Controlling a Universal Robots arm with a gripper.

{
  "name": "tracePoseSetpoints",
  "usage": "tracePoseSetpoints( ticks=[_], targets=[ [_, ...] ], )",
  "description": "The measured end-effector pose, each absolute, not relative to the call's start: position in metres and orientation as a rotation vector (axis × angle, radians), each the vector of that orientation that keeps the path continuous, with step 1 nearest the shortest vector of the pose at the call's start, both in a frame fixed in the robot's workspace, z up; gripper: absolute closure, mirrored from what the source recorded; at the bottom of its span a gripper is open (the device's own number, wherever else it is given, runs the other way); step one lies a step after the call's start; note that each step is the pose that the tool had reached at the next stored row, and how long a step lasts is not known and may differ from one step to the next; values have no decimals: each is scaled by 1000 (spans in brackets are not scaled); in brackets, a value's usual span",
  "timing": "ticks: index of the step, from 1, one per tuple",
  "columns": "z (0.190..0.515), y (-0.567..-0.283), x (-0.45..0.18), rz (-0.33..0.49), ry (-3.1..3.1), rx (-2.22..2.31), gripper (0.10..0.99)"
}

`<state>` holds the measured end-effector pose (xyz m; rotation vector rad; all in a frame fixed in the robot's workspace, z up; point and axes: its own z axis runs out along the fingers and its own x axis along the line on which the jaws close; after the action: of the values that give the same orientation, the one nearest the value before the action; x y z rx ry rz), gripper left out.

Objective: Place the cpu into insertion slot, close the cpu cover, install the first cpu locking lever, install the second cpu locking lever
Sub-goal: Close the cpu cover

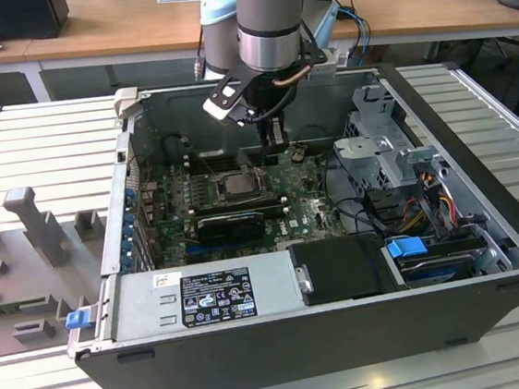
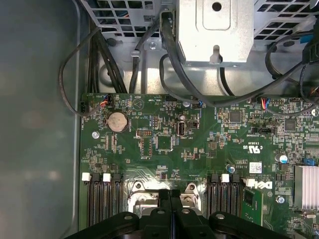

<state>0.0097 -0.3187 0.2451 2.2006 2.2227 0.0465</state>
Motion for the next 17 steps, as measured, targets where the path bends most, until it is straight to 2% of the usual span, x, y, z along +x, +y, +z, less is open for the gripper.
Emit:
tracePoseSetpoints(
  ticks=[17],
  targets=[
    [245,-319,7,47,2223,2201,980]
  ],
)
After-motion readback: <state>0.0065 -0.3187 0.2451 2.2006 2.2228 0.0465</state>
